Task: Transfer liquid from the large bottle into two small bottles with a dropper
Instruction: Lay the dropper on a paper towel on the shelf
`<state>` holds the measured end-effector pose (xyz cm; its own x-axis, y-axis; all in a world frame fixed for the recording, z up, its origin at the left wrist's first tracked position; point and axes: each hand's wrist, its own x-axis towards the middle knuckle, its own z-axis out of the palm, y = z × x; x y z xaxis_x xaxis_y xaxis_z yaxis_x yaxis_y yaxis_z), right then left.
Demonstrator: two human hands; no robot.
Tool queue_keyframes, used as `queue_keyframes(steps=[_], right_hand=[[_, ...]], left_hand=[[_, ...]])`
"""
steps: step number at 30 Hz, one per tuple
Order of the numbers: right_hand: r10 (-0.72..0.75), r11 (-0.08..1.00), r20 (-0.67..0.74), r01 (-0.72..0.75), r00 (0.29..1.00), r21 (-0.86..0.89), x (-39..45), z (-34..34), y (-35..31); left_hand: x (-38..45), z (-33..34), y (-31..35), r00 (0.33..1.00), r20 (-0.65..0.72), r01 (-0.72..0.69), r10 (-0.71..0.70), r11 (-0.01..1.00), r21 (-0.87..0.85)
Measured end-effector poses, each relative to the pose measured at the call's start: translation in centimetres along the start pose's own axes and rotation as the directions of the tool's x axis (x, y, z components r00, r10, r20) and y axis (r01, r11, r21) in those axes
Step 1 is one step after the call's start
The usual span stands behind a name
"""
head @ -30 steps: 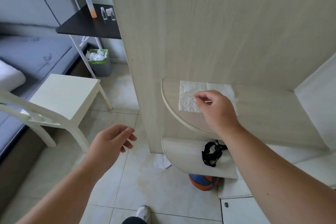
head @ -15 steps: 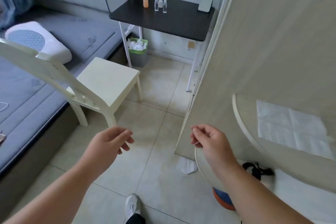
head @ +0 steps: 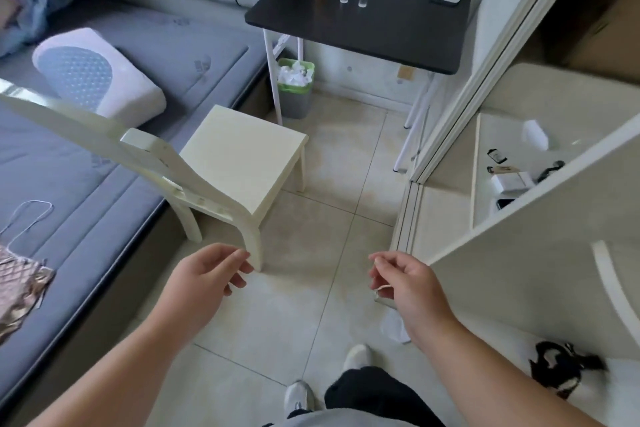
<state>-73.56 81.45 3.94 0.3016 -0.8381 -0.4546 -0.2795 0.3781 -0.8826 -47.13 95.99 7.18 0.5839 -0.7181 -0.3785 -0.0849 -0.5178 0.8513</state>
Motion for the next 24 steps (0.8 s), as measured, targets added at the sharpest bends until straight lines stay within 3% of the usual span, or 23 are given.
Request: queue_keyframes(steps=[9,16,24], right_hand=[[0.022,0.999,-0.008,-0.022,1.0,0.044,11.0,1.2,-4.6],[0.03,0.988,-0.106,-0.014,0.994,0.152,18.7,1.2,-9.6],[0.092,0.964,-0.276,-0.016,0.957,0.264,27.8,0.9,-13.7]], left_hand=[[11.8,2.1,4.7,1.0,0.011,0.012,-0.011,1.0,-0.009],[20.6,4.7,10.9,1.0,0.026,0.005,-0.005,1.0,-0.025],[33.3,6.7,17.1,0.981,0.172,-0.097,0.086,0.994,0.058]])
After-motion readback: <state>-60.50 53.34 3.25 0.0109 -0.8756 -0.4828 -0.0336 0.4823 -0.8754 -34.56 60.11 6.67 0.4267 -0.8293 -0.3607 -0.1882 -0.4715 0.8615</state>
